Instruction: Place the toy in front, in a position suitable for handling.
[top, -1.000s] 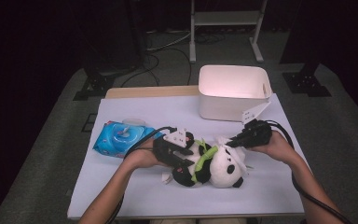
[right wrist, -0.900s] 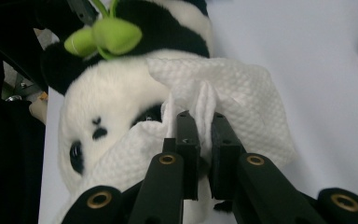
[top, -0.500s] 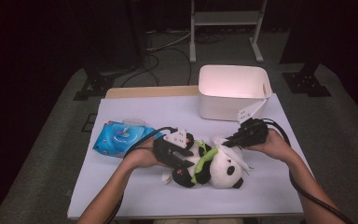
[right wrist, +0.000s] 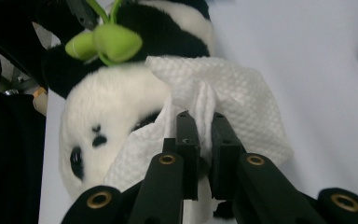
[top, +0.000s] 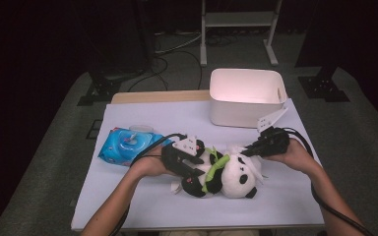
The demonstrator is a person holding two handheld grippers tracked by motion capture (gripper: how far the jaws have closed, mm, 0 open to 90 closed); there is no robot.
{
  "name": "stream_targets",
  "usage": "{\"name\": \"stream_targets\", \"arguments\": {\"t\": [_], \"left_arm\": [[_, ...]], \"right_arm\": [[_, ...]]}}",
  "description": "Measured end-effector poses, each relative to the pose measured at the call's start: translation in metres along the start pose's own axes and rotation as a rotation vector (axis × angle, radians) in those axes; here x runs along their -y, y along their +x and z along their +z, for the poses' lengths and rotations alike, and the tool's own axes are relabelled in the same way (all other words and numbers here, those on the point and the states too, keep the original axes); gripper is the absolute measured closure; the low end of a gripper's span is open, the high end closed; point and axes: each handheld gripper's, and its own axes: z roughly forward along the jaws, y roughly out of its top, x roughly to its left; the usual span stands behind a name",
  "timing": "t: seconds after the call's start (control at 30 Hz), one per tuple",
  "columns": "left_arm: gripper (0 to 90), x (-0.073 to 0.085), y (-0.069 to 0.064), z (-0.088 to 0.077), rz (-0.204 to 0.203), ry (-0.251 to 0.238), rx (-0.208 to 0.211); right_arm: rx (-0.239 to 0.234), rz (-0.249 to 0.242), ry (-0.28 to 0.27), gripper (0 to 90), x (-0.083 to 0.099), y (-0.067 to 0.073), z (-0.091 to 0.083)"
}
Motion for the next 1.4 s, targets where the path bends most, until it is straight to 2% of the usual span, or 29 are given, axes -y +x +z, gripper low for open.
{"name": "stream_targets", "arguments": {"t": [0.2, 0.4, 0.73, 0.97, 1.2, 1.4], "left_arm": [[61.9, 0.001, 0.000, 0.000, 0.002, 0.000, -0.013], [62.0, 0.002, 0.002, 0.000, -0.005, -0.006, -0.012], [62.1, 0.003, 0.009, 0.001, -0.016, -0.016, -0.013], [62.1, 0.004, 0.015, 0.002, -0.030, -0.018, -0.010], [61.9, 0.000, 0.015, 0.002, -0.027, 0.007, -0.017], [61.8, 0.005, 0.015, 0.002, -0.035, -0.025, -0.014]], "right_arm": [[0.011, 0.032, -0.023, 83.6, 0.025, -0.001, -0.007], [0.019, 0.052, -0.030, 83.6, 0.042, 0.003, -0.011], [0.029, 0.042, -0.051, 83.5, 0.058, 0.027, -0.015], [0.013, 0.012, -0.039, 83.5, 0.063, 0.042, -0.011], [0.046, -0.003, -0.028, 83.6, 0.054, 0.037, -0.012], [0.047, -0.007, -0.029, 83.7, 0.050, 0.038, -0.010]]}}
